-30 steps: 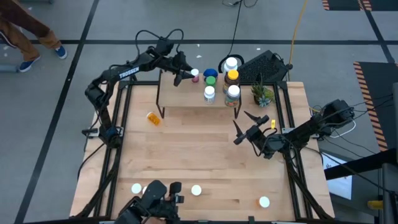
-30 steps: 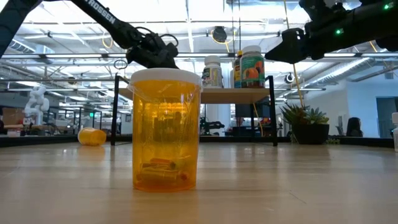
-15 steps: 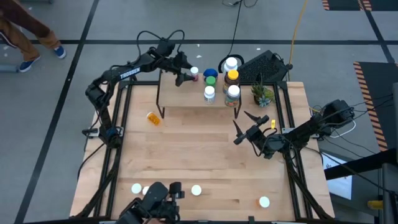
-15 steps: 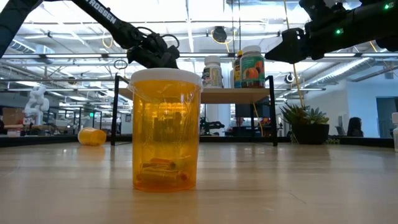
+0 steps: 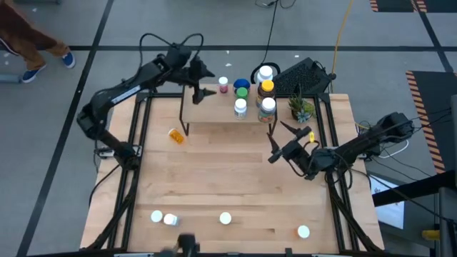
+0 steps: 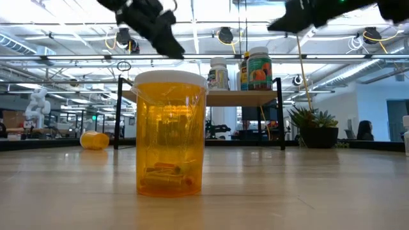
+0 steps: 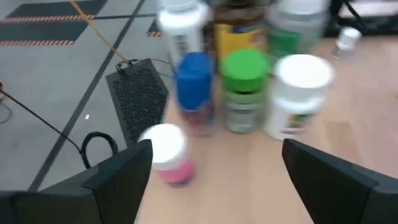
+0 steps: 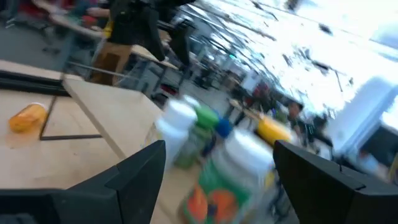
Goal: Pick and place medicine bottles onto shelf by color
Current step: Adjust the white pill bottle on the shelf
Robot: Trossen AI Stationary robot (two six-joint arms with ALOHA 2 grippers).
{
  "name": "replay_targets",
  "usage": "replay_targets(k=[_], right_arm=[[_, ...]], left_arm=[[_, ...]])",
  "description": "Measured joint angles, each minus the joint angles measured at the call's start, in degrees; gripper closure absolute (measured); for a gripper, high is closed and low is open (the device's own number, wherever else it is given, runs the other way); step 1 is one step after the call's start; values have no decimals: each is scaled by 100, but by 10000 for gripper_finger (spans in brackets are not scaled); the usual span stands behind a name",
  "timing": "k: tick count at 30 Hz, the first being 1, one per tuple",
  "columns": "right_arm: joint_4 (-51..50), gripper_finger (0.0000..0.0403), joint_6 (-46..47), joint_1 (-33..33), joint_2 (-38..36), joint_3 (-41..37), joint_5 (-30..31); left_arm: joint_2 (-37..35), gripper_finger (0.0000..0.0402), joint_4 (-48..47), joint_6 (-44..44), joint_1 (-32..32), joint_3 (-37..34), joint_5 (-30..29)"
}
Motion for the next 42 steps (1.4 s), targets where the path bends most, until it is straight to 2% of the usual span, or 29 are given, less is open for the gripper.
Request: replay_targets(k=[3,5,8,12,14,16,20,24,28,42], right_arm=[[-1564,110,142,-230,-136,800,-515],[-2940,110,651,-506,-209,1462,-1150],[-5212,110,1951,-1205,-212,2643,-2621],[-7710,110,3498,-2524,184,4301,-4649],[-8575,110,3793,-3056,558,5040,-5184],[-9261,110,3877,-3392,991,5685,-5423],[-9806,110,3965,-3736,1914,6742,-6105],[-10279,110,4287,-3955,2739,7495,-6300],[-10587,110,4470,-4085,3207,7670,-6289],[-10742,110,4904,-4140,3213,7517,-6172]], left_arm=[[-340,39,-302,-317,-505,0,-575],[-473,39,-366,-748,-835,0,-1215],[-622,39,-395,-1261,-1238,-95,-2190],[-919,39,-322,-1622,-1658,-608,-2751],[-1185,39,-138,-1790,-1836,-1224,-2829],[-1479,39,434,-1977,-2049,-1930,-2988],[-2109,39,1681,-2334,-2534,-3026,-3697],[-2428,39,2437,-2535,-2874,-3644,-4202],[-2490,39,2726,-2467,-2964,-3823,-4531],[-2488,39,2707,-2471,-2957,-3877,-4538]])
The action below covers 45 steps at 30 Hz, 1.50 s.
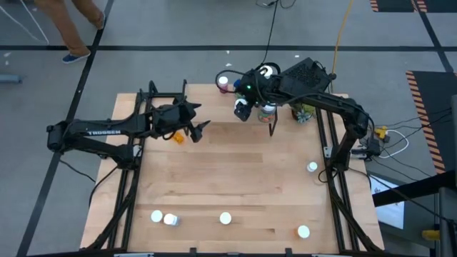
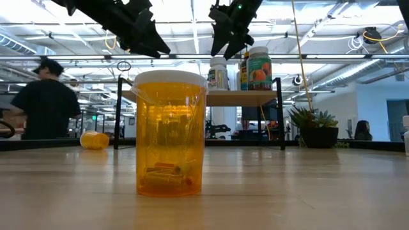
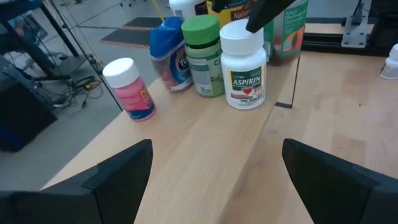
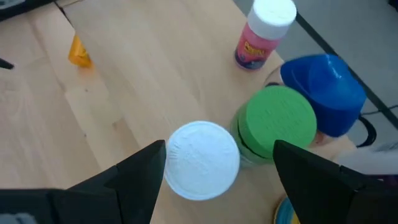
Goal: Pick and place medicine bottles onto shelf by color
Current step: Adjust the white pill bottle on the shelf
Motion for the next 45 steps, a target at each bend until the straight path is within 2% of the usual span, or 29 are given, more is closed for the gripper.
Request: replay_targets(k=[15,37,41,45], right_arm=[[-129,110,175,10,-4,0,-313],[9,112,-337,17,-392,-9,-307],[-118,133,-643,57,-373,-23,-309],[184,185,-706,54,-373,-212,-309]], left_arm=[[0,39,48,-27,0,0,0],[0,39,57,-60,34,0,-4],[0,39,57,-83,39,1,-15],[0,39,75,-124,39,2,-15]])
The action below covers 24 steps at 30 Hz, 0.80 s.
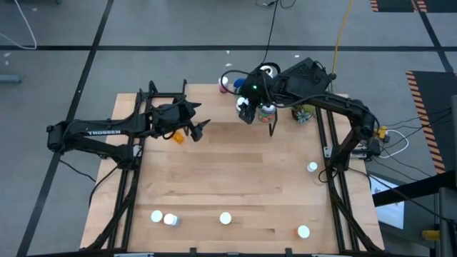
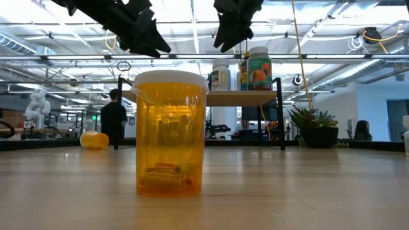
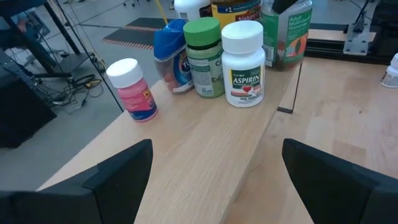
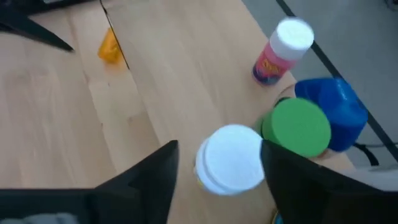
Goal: Pick and place medicine bottles onto shelf by color
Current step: Adjust the white pill bottle on the shelf
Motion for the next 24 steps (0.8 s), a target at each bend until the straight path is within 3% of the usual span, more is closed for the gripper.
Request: replay_targets(k=[5,10,15,24], right_arm=[[203,259,20,-82,-7,-364,6],[304,305,-16,-120,-20,-521,8],[262,328,-205,-122,-28,-531,-46],[110,342,-979,-123,-183,-545,-856]], left_arm=[[0,39,9,-33,0,0,-2],[0,39,12,-43,0,0,-3],[0,39,16,-53,0,0,-4],[62,39,214,36,-6,7,301]])
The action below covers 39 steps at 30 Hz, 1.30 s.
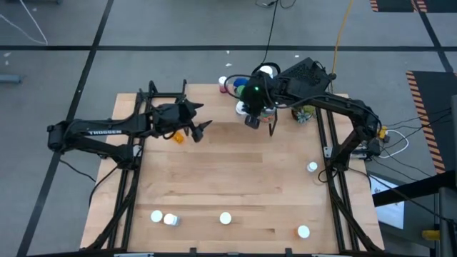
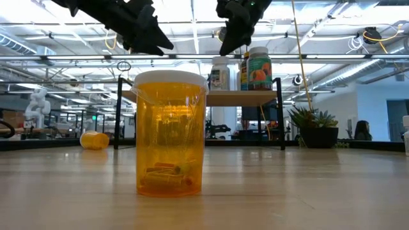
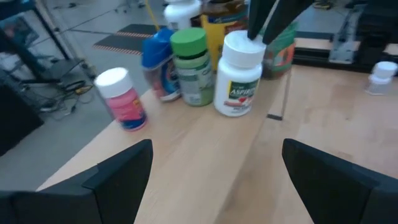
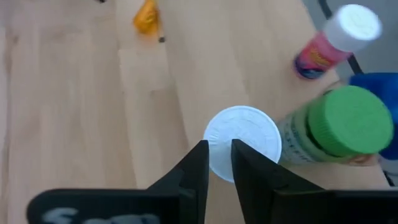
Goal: Pick and place medicine bottles onto shelf by color
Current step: Adjust the white pill bottle on the shelf
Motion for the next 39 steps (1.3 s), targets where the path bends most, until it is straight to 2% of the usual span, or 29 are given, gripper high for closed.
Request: replay_targets(k=[14,23,29,34,39], right_arm=[[218,347,-603,-83,-123,-10,-24],[239,347,-442,-49,-147,-8,5],[154,346,-98,162,-519,-4,750],[60,349,174,490,-1117,-193,898],[698,363,381,779,-1897,-1141,898]], left_arm=[[512,39,767,25,-2,4,116],[844,39,1063,107,63,-2,131],[1476,41,1770,359,192,-3,180],[2052,77,2411,519,270,13,180],[2271,128,2728,487,394,11,83]])
